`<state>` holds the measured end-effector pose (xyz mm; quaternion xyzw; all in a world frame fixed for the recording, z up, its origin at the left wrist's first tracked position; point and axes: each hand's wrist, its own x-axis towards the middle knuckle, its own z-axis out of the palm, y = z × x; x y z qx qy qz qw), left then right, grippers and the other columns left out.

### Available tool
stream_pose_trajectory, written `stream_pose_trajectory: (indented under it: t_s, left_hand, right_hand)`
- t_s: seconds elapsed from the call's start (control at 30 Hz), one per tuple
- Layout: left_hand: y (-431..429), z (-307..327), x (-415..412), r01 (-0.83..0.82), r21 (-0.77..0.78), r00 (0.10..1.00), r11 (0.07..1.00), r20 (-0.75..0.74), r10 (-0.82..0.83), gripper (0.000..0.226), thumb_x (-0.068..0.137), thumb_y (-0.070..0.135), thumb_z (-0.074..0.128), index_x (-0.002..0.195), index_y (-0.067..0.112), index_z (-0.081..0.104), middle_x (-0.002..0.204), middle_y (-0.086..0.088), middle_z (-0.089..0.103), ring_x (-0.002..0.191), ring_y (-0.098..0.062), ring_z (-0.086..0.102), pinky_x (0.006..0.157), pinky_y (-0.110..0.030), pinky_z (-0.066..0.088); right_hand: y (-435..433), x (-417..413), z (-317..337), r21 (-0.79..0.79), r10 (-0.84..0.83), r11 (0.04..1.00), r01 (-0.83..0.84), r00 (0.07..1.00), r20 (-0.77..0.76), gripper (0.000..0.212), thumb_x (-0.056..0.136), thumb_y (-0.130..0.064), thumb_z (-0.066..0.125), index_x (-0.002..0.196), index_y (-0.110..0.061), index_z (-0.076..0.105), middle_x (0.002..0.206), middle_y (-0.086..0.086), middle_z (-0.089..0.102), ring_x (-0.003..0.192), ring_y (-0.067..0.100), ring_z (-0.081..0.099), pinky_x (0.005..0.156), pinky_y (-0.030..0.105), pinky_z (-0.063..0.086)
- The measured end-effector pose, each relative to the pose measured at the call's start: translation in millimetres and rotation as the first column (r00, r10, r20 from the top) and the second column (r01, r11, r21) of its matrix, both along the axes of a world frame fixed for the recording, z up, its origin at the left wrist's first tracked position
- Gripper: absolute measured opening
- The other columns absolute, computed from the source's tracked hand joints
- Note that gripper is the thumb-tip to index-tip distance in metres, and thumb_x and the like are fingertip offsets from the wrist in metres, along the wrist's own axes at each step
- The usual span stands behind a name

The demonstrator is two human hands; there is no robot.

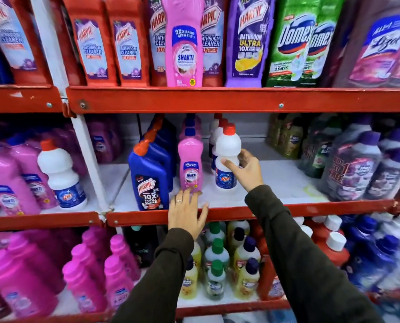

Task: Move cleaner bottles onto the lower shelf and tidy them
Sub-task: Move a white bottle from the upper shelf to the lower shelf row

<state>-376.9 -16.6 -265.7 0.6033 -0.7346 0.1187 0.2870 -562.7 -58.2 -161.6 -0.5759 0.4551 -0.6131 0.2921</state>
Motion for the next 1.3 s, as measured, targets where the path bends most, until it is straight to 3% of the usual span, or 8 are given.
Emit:
stream_pose_trajectory:
  t_s: [0.07,0.17,0.23,0.57,0.73,0.97,1.13,1.3]
  left_hand:
    - [-1.8,-1.9,0.9,0.006,-0.03,1.0,1.0,-0.003,-0.006,0.042,0.097,0.049,0.04,0.119,0.02,0.06,0.117,-0.01,0.064,0.112,-0.032,0.058,0.098,-0.046,0.048]
    - [-4.9,-5.3,1.1,0.005,-0.06,1.0,0.998,-0.008,-0.005,0.04,0.096,0.049,0.041,0.118,0.022,0.062,0.121,-0.009,0.063,0.115,-0.031,0.057,0.1,-0.045,0.046]
    - [-5.8,-6.6,1.0,0.004,-0.073,1.0,0.997,-0.01,-0.005,0.041,0.096,0.05,0.041,0.118,0.023,0.062,0.122,-0.008,0.064,0.116,-0.031,0.057,0.101,-0.045,0.046]
    - [-6.8,-8.8,0.5,0.002,-0.081,1.0,0.997,-0.022,-0.004,0.041,0.096,0.05,0.04,0.119,0.023,0.061,0.123,-0.009,0.063,0.117,-0.031,0.057,0.103,-0.047,0.047]
    - [-6.9,-7.8,0.8,0.006,-0.072,1.0,0.997,-0.02,-0.008,0.043,0.097,0.05,0.039,0.12,0.023,0.061,0.125,-0.01,0.063,0.119,-0.031,0.056,0.104,-0.047,0.045]
    - [-4.1,-5.8,-0.5,0.001,-0.057,1.0,0.998,-0.024,-0.002,0.043,0.097,0.05,0.039,0.12,0.022,0.061,0.123,-0.01,0.063,0.118,-0.031,0.056,0.104,-0.047,0.046]
    - [-1.0,-0.8,1.0,0.007,-0.016,1.0,1.0,-0.029,-0.007,0.047,0.097,0.053,0.035,0.124,0.023,0.059,0.124,-0.008,0.063,0.119,-0.029,0.056,0.104,-0.046,0.046]
    - [5.4,6.5,5.2,0.078,0.055,0.995,0.995,-0.061,-0.074,0.053,0.098,0.053,0.035,0.137,0.02,0.051,0.141,-0.009,0.054,0.132,-0.031,0.048,0.112,-0.047,0.04]
  right_hand:
    - [-10.2,0.4,-4.2,0.025,-0.004,1.0,0.003,1.0,0.018,0.05,0.084,-0.012,0.077,0.129,-0.003,0.058,0.124,0.011,0.066,0.107,0.022,0.063,0.079,0.015,0.053]
    - [-22.1,-1.2,-8.0,0.063,-0.008,0.998,0.005,0.998,0.06,0.054,0.085,-0.014,0.077,0.133,-0.005,0.055,0.13,0.013,0.064,0.11,0.024,0.062,0.092,0.037,0.055]
    - [-27.1,-3.6,-8.3,0.077,0.003,0.997,-0.009,0.997,0.076,0.055,0.085,-0.015,0.077,0.135,-0.005,0.054,0.132,0.014,0.063,0.112,0.026,0.062,0.094,0.041,0.056]
    - [-36.4,-8.6,-19.4,0.132,0.048,0.99,-0.057,0.997,0.066,0.056,0.089,-0.014,0.073,0.139,-0.006,0.05,0.137,0.016,0.059,0.112,0.025,0.06,0.076,0.019,0.053]
    - [-37.0,-6.0,-19.8,0.155,0.092,0.983,-0.097,0.995,0.037,0.055,0.089,-0.015,0.072,0.139,-0.009,0.05,0.135,0.013,0.06,0.116,0.028,0.06,0.089,0.032,0.054]
    - [-38.5,-10.3,-20.8,0.187,0.113,0.976,-0.111,0.994,0.001,0.055,0.091,-0.019,0.069,0.141,-0.012,0.048,0.14,0.012,0.057,0.117,0.024,0.058,0.096,0.038,0.052]
    - [-34.7,-9.9,-17.8,0.196,0.141,0.972,-0.13,0.989,-0.046,0.052,0.094,-0.019,0.065,0.143,-0.012,0.046,0.138,0.007,0.057,0.124,0.026,0.056,0.086,0.023,0.051]
    - [-21.3,-5.5,-23.5,0.179,-0.003,0.982,0.053,0.964,-0.264,0.062,0.099,-0.028,0.057,0.153,-0.014,0.029,0.155,0.013,0.04,0.141,0.032,0.042,0.106,0.037,0.041]
